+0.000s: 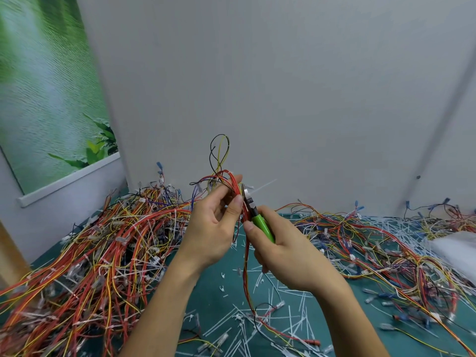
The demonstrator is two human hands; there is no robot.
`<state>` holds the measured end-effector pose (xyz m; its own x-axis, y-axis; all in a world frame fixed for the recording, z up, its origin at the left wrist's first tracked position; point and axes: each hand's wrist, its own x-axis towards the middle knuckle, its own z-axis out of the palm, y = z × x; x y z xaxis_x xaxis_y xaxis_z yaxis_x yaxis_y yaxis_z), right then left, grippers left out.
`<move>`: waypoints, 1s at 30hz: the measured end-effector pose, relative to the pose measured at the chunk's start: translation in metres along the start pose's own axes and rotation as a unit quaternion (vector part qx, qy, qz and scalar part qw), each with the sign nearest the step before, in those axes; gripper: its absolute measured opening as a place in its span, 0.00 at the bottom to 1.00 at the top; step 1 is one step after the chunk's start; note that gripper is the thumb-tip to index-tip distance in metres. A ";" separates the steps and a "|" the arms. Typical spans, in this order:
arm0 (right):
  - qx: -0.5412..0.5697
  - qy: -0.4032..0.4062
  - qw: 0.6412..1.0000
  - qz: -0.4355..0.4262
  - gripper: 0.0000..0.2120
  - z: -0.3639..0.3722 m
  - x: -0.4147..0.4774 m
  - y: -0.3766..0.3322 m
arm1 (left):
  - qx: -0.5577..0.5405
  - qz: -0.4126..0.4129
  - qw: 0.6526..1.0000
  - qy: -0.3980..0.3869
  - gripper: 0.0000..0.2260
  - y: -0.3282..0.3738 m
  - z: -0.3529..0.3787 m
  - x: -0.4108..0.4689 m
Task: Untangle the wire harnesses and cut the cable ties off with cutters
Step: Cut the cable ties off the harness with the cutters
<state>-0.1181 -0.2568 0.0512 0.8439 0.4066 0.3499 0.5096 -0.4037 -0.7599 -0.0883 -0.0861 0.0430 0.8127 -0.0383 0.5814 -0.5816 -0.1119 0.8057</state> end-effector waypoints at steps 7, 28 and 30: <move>-0.001 0.011 1.000 -0.005 0.06 0.004 0.001 -0.002 | -0.014 0.004 1.000 0.006 0.19 0.001 0.001 0.001; 0.006 0.004 1.000 0.002 0.05 0.003 0.001 0.001 | -0.006 0.010 1.000 0.011 0.16 0.005 0.006 -0.001; 0.017 -0.004 1.000 0.010 0.04 0.004 0.001 -0.001 | -0.001 0.012 1.000 0.014 0.15 0.005 0.006 -0.001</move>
<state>-0.1187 -0.2532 0.0501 0.8528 0.4055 0.3292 0.4857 -0.3839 -0.7853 -0.0920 -0.0923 0.0456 0.7977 -0.0132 0.6029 -0.6005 -0.1088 0.7922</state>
